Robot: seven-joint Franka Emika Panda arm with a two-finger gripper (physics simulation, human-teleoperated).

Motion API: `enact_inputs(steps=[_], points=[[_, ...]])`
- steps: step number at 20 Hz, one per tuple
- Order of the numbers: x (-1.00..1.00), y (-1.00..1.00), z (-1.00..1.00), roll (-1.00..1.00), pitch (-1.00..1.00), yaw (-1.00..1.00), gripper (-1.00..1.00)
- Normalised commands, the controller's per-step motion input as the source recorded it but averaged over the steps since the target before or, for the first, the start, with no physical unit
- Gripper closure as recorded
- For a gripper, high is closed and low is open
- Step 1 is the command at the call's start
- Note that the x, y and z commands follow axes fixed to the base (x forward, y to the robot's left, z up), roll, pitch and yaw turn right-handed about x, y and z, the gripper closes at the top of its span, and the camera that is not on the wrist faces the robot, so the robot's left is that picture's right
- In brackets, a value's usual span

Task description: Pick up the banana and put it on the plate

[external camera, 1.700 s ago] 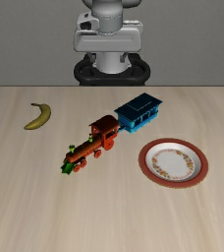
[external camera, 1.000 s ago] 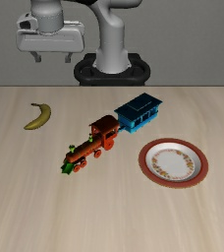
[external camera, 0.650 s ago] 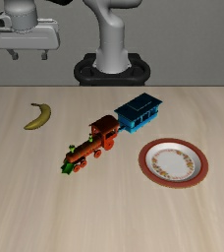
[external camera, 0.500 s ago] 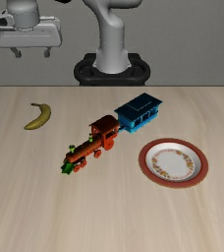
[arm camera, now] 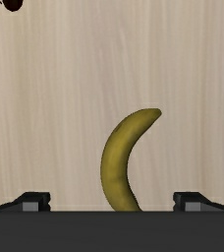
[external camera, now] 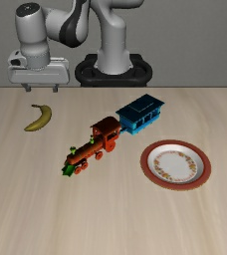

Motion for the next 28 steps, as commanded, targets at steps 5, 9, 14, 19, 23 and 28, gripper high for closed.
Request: enact_inputs(steps=[5,9,14,19,23,28], points=[[0.00,0.00,-1.00,0.00,0.00,0.00,-1.00],[0.00,0.00,-1.00,0.00,0.00,0.00,-1.00],[0.00,0.00,-0.40,0.00,0.00,0.00,1.00],[0.00,0.00,0.00,0.00,0.00,0.00,1.00],[0.00,0.00,1.00,0.00,0.00,0.00,1.00],[0.00,0.00,1.00,0.00,0.00,0.00,1.00]])
